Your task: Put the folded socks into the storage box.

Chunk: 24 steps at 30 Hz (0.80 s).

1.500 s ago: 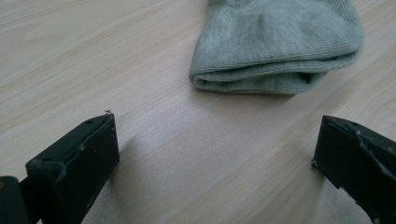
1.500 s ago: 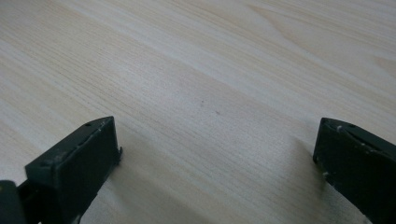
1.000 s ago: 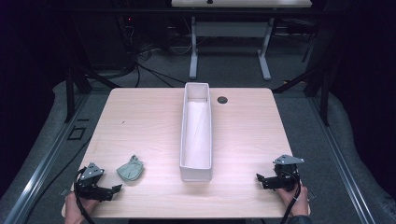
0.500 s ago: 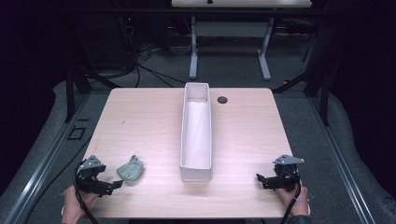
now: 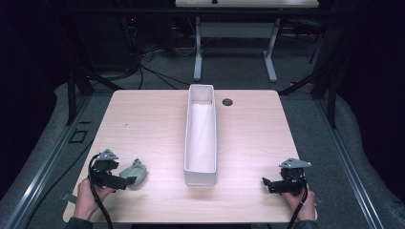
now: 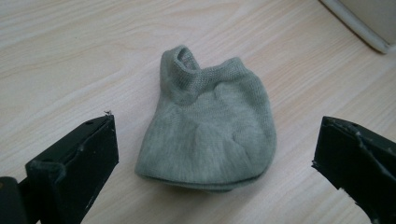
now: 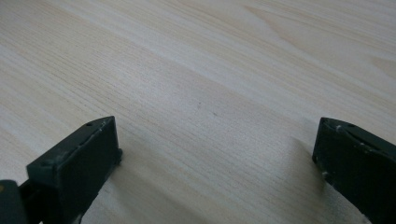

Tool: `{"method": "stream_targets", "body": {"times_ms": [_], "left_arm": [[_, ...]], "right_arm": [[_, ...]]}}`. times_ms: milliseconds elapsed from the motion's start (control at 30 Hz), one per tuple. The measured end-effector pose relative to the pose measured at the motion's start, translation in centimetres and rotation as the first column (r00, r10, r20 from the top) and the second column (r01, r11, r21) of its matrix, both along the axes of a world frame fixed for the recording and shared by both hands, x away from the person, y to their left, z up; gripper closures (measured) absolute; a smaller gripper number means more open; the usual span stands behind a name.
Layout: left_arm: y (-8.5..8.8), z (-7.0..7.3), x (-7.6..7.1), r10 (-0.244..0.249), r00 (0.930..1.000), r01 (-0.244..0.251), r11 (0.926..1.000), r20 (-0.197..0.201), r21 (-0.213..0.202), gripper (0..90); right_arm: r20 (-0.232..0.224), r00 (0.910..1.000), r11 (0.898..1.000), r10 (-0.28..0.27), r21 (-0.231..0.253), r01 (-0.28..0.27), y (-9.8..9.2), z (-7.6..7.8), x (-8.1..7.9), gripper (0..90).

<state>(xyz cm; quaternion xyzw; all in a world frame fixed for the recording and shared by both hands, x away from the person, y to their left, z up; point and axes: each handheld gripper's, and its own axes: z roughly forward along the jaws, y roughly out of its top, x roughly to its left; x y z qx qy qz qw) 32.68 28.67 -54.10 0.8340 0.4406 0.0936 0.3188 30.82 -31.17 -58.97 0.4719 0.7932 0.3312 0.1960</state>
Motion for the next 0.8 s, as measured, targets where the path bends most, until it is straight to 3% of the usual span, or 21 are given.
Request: {"method": "stream_targets", "body": {"times_ms": [300,800], "left_arm": [[-1.0,-1.3,0.9,-0.017,0.9984,0.02,0.9981,-0.055,0.058,18.1],[-1.5,-1.6,0.8,-0.026,0.9975,0.034,0.9914,-0.065,0.126,35.3]], "right_arm": [[0.0,1.0,1.0,-0.001,0.0,0.001,0.0,0.0,0.0,0.1],[0.002,1.0,1.0,-0.003,-0.003,0.003,0.0,0.0,0.0,0.4]]}}
